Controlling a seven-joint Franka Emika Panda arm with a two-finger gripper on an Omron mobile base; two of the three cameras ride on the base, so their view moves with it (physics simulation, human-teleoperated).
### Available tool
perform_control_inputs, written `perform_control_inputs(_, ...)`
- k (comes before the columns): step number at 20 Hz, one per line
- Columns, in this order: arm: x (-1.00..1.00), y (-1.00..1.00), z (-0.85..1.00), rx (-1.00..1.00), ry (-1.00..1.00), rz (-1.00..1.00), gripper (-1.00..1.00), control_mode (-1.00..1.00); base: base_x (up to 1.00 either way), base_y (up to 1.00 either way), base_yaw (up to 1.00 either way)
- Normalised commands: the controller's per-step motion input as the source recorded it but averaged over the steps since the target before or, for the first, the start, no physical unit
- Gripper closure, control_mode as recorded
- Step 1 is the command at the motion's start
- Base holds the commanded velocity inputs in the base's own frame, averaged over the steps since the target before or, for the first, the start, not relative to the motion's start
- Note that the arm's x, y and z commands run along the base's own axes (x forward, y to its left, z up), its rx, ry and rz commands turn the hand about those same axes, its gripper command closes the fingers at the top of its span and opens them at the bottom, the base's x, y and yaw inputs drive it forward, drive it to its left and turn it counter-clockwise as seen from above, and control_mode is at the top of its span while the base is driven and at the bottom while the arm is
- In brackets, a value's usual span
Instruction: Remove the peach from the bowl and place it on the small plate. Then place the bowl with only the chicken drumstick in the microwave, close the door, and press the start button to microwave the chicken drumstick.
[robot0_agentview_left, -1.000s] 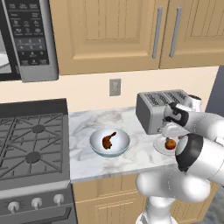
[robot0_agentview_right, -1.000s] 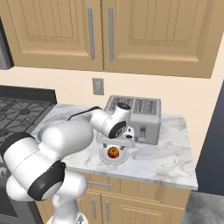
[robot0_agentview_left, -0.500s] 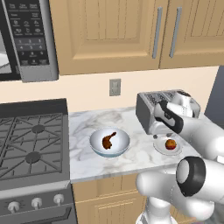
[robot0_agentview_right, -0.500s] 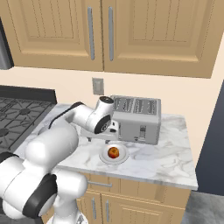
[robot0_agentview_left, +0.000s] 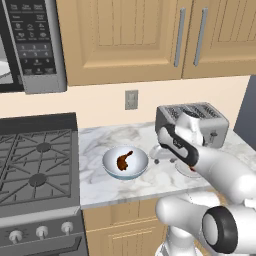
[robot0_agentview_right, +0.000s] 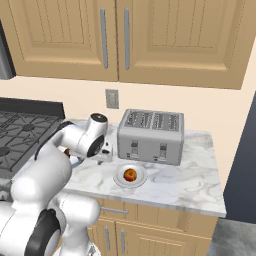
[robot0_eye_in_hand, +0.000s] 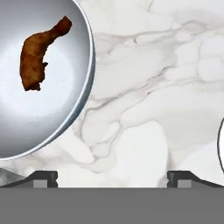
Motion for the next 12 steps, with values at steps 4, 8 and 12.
perform_control_inputs(4,0.00,0.55,0.00,0.11,0.10,0.00,-1.00,-1.00,0.00,0.00,0.00)
perform_control_inputs(8,0.03,0.25,-0.01,0.12,0.07,0.00,-1.00,-1.00,0.00,0.00,0.00)
perform_control_inputs(12,0.10,0.07,0.00,0.15,0.02,0.00,-1.00,-1.00,0.00,0.00,0.00)
